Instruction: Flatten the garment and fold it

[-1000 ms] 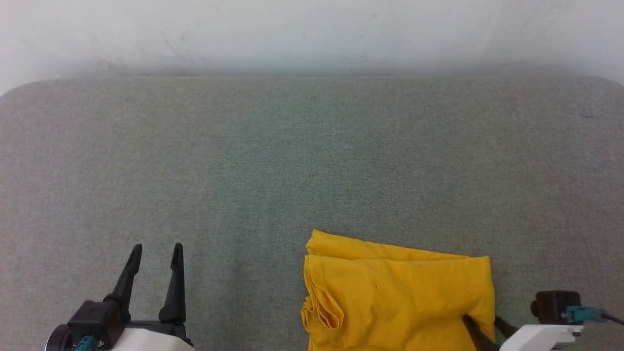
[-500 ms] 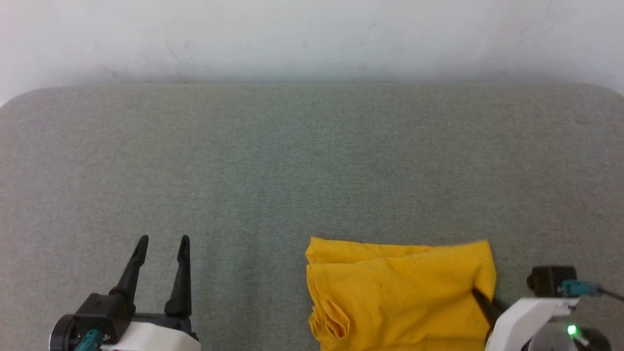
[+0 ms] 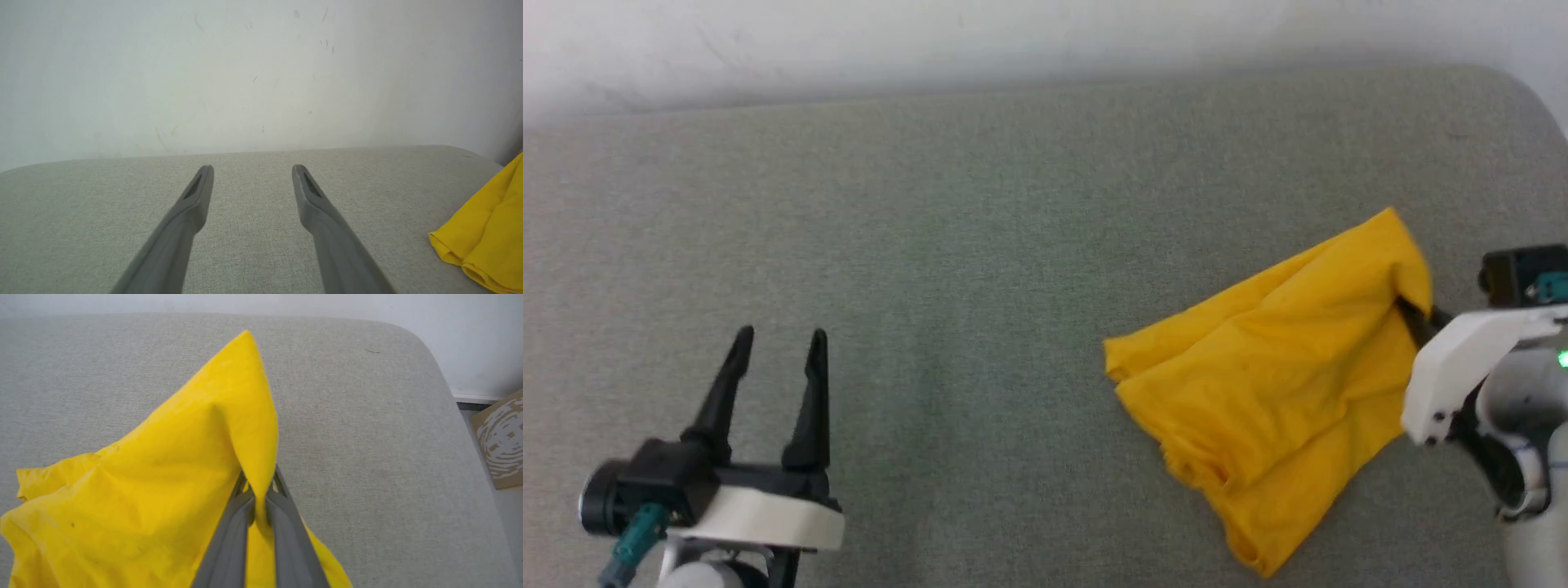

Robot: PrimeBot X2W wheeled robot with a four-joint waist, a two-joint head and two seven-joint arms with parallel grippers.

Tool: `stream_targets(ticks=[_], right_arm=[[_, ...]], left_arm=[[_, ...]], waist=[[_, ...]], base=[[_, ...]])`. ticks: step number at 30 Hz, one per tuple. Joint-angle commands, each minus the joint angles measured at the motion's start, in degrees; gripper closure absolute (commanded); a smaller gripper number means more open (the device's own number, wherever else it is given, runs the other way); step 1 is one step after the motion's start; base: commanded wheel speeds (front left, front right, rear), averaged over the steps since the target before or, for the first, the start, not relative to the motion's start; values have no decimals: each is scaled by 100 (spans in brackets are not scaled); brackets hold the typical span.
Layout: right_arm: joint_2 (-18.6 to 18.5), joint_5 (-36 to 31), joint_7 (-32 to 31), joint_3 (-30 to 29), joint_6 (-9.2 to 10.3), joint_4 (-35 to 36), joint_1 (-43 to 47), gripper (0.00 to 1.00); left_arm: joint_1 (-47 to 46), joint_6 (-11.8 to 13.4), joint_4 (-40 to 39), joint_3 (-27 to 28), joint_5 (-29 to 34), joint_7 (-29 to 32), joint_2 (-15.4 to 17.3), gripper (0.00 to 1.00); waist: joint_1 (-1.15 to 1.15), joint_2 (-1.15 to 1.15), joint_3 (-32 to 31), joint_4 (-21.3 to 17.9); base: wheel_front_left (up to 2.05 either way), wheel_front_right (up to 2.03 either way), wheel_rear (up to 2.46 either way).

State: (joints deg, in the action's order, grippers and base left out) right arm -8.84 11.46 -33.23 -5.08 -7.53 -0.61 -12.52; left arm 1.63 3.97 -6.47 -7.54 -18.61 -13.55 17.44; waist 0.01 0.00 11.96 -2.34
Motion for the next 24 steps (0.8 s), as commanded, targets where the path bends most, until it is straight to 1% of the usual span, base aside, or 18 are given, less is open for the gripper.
stream_targets(ticks=[1, 4, 12, 13, 18, 24], right_arm=[[-152, -141, -85, -118, 4, -86, -312, 100], [-384, -321, -208, -363, 4, -186, -619, 100], [-1046, -731, -506, -920, 4, -184, -1138, 100], [-1046, -731, -506, -920, 4, -184, -1138, 100], [-1330, -967, -576, -1252, 4, -256, -1271, 100], [-1356, -1077, -401, -1633, 4, -483, -1394, 100]], left_arm=[[-232, -75, -71, 46, 15, 9, 119, 0], [-456, -119, -158, 78, 63, 25, 245, 0], [-895, -126, -541, 236, 139, 8, 468, 0], [-895, -126, -541, 236, 139, 8, 468, 0], [-1112, -116, -815, 371, 211, -78, 514, 0], [-1271, -155, -1037, 543, 290, -134, 498, 0]], waist=[[-1, 0, 544, -295], [-1, 0, 838, -343], [-1, 0, 1490, -449], [-1, 0, 1490, -449], [-1, 0, 1823, -457], [-1, 0, 2160, -462]], base=[[0, 0, 0], [0, 0, 0], [0, 0, 0], [0, 0, 0], [0, 0, 0], [0, 0, 0]])
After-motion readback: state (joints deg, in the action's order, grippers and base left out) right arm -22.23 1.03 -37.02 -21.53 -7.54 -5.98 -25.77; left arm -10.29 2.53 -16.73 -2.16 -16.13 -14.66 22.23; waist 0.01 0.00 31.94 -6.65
